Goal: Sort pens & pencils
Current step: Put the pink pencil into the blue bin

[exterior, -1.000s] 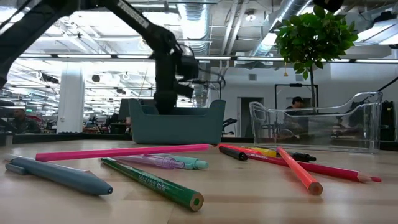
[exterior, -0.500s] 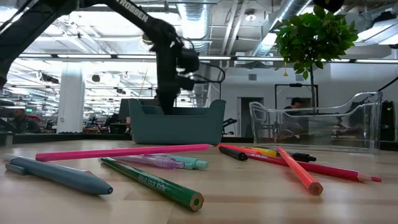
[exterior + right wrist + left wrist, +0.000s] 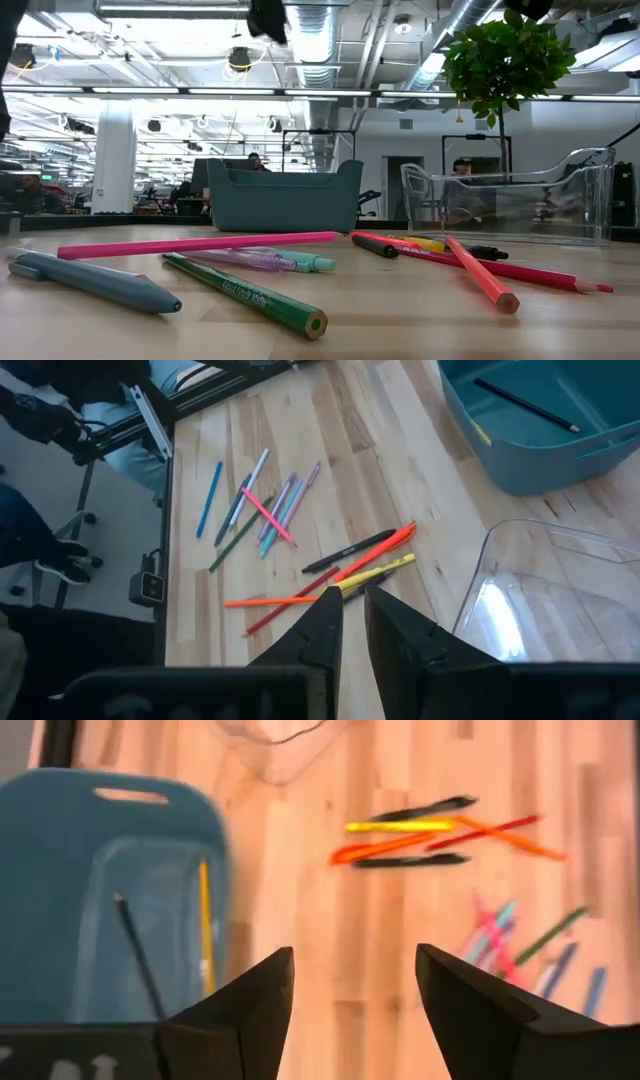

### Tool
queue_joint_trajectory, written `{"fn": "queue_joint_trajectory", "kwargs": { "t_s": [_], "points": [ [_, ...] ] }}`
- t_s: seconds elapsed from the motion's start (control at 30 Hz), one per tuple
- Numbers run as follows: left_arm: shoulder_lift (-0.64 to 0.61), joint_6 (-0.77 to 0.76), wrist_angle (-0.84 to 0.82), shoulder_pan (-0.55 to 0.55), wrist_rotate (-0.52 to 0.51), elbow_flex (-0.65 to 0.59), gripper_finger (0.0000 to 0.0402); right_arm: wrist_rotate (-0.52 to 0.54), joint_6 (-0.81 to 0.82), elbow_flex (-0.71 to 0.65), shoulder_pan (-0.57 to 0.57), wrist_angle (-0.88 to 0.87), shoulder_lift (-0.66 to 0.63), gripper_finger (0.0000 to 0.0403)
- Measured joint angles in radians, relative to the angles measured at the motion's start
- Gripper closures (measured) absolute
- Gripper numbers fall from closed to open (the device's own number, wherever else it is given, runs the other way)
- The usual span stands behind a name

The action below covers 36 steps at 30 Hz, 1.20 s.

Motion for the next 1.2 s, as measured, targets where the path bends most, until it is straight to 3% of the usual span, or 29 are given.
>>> {"fn": "queue_joint_trajectory", "kwargs": {
  "t_s": [0.17,0.3,0.43,0.67,0.87,1.2],
  "points": [
    [-0.018,-0.235,-0.037,-0.224,-0.178,-0.008,0.0200,0.000,-0.007,0.000,0.000,0.000,0.000,0.0333],
    [-0.015,-0.489,-0.001,-0.371,-0.294,-0.085,0.0200,0.000,-0.008,0.000,0.000,0.000,0.000,0.0333],
    [-0.015,-0.753,0.055,-0.473,-0.324,-0.206,0.0200,0.000,-0.008,0.000,0.000,0.000,0.000,0.0333],
    [-0.014,-1.007,0.267,-0.640,-0.323,-0.486,0.0200,-0.001,-0.008,0.000,0.000,0.000,0.000,0.0333],
    [-0.014,-1.158,0.492,-0.717,-0.325,-0.695,0.0200,-0.001,-0.008,0.000,0.000,0.000,0.000,0.0333],
    [-0.014,-1.195,0.771,-0.731,-0.333,-0.897,0.0200,-0.001,-0.008,0.000,0.000,-0.001,0.000,0.0333]
  ]
}}
